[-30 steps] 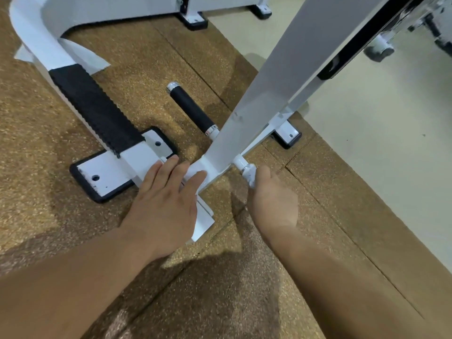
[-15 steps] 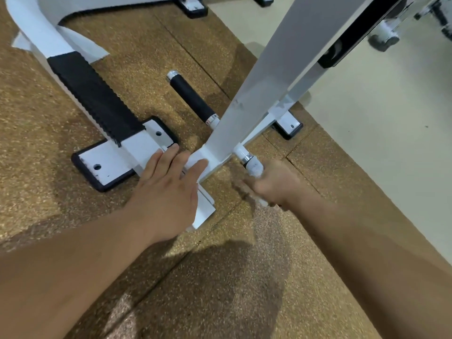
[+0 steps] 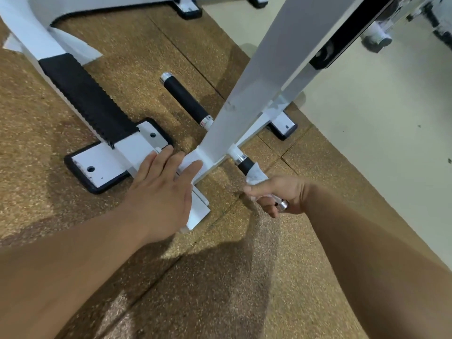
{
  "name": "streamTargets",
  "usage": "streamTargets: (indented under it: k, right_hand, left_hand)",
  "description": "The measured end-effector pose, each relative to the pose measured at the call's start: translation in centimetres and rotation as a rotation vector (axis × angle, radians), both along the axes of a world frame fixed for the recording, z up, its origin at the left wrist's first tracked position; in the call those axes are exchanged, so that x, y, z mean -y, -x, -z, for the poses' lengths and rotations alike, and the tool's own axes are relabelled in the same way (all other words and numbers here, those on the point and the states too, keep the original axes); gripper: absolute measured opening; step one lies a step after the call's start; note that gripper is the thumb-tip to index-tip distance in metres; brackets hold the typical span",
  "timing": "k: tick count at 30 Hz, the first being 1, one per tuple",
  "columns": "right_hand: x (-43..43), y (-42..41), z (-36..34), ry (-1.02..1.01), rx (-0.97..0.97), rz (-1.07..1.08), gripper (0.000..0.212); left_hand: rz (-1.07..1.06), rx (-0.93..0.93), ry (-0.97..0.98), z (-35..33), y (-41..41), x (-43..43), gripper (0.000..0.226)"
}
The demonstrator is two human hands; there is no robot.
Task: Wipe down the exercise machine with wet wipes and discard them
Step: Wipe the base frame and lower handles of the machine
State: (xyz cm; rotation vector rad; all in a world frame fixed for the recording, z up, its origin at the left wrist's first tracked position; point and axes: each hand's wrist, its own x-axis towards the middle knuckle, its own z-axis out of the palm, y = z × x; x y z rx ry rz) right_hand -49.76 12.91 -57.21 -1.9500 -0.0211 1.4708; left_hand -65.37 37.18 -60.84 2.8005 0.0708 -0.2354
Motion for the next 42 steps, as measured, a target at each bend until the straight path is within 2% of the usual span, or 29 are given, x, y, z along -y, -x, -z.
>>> streamTargets:
  k: [1, 2, 5, 6, 8, 9, 10, 12, 14, 15, 17, 18, 19, 23, 25, 26, 28, 30, 32, 34, 36, 38, 39, 41, 42]
  right_hand:
    - [-0.2, 0.5, -0.1, 0.034, 0.076, -0.007, 0.047]
    - [-0.4, 1.4, -0.3, 0.108, 0.241, -0.024, 0.04]
    - [-0.9, 5.1, 0.9, 0.575, 0.977, -0.148, 0.017]
    - [-1.2, 6.4, 1.6, 0.694, 1.124, -0.184, 0.018]
    - [-1.1, 7.3, 3.0, 0.711, 1.238, -0.098, 0.021]
    - [-0.8, 6.7, 2.9, 0.634, 1.202, -0.026, 0.023]
    - [-0.4, 5.6, 2.6, 0.508, 1.073, 0.054, 0.025]
    - [0.3, 3.7, 1.1, 0.207, 0.569, 0.209, 0.024]
    - [1.6, 2.6, 0.2, 0.097, 0.139, 0.198, 0.026]
    - [2.1, 2.2, 0.0, 0.08, 0.024, 0.189, 0.026]
    - [1.8, 1.7, -0.2, 0.068, -0.067, 0.211, 0.032]
    - [1.4, 1.9, -0.1, 0.094, -0.041, 0.21, 0.033]
    - [1.2, 2.3, 0.0, 0.147, 0.071, 0.18, 0.029]
    - [0.3, 5.8, 2.3, 0.591, 1.004, 0.067, 0.01]
    - [-0.3, 7.3, 3.4, 0.682, 1.204, 0.055, 0.013]
    - [-0.4, 7.5, 3.6, 0.672, 1.223, 0.105, 0.016]
    - [-0.1, 6.4, 2.9, 0.51, 1.032, 0.24, 0.018]
    - [0.6, 4.7, 1.2, 0.253, 0.566, 0.353, 0.014]
    - [1.9, 3.4, -0.3, 0.188, 0.166, 0.246, 0.014]
    - [2.6, 2.4, -0.3, 0.109, -0.11, 0.2, 0.01]
    - [3.0, 1.9, 0.4, -0.005, -0.276, 0.258, 0.028]
    - [2.7, 1.8, 0.4, 0.029, -0.235, 0.256, 0.032]
    - [2.3, 1.9, 0.2, 0.138, -0.101, 0.181, 0.028]
    - [1.1, 3.1, 0.0, 0.43, 0.324, 0.025, 0.011]
    - [0.6, 4.1, 0.3, 0.562, 0.579, 0.017, 0.007]
  left_hand:
    - [0.002, -0.003, -0.005, 0.0, -0.1, 0.1, 0.06]
    - [0.001, 0.003, -0.015, 0.0, -0.1, 0.2, 0.06]
    - [-0.013, 0.042, -0.024, 0.5, 0.1, 0.1, 0.061]
    - [-0.013, 0.049, -0.026, 0.6, 0.2, 0.0, 0.063]
    - [-0.002, 0.048, -0.033, 0.7, 0.2, 0.1, 0.066]
    - [-0.005, 0.053, -0.031, 0.8, 0.2, 0.1, 0.067]
    - [-0.007, 0.062, -0.026, 0.9, 0.1, 0.2, 0.067]
    - [0.0, 0.06, -0.026, 0.9, 0.1, 0.0, 0.068]
    - [0.002, 0.054, -0.028, 0.7, 0.2, 0.0, 0.069]
    - [-0.004, 0.05, -0.024, 0.6, 0.1, 0.1, 0.07]
    - [-0.014, 0.032, -0.01, 0.5, 0.0, 0.1, 0.069]
    - [-0.008, 0.024, -0.012, 0.5, 0.0, 0.1, 0.067]
    - [-0.002, 0.02, -0.016, 0.5, 0.0, 0.1, 0.065]
    - [-0.021, 0.046, -0.036, 0.6, 0.0, 0.2, 0.066]
    - [-0.014, 0.035, -0.037, 0.5, 0.1, 0.2, 0.069]
    - [-0.012, 0.038, -0.032, 0.5, 0.1, 0.3, 0.069]
    - [-0.012, 0.041, -0.03, 0.5, 0.0, 0.3, 0.07]
    - [-0.005, 0.03, -0.047, 0.4, 0.0, 0.2, 0.07]
    - [-0.008, 0.018, -0.05, 0.2, 0.2, 0.3, 0.069]
    - [-0.016, 0.022, -0.038, 0.2, 0.1, 0.3, 0.065]
    - [-0.001, 0.003, -0.042, 0.0, 0.0, 0.2, 0.061]
    - [-0.002, -0.004, -0.047, 0.1, -0.1, 0.3, 0.06]
    - [-0.004, 0.0, -0.049, 0.1, -0.1, 0.3, 0.06]
    - [-0.006, 0.013, -0.048, 0.2, 0.0, 0.4, 0.061]
    - [-0.011, 0.026, -0.044, 0.4, 0.1, 0.4, 0.061]
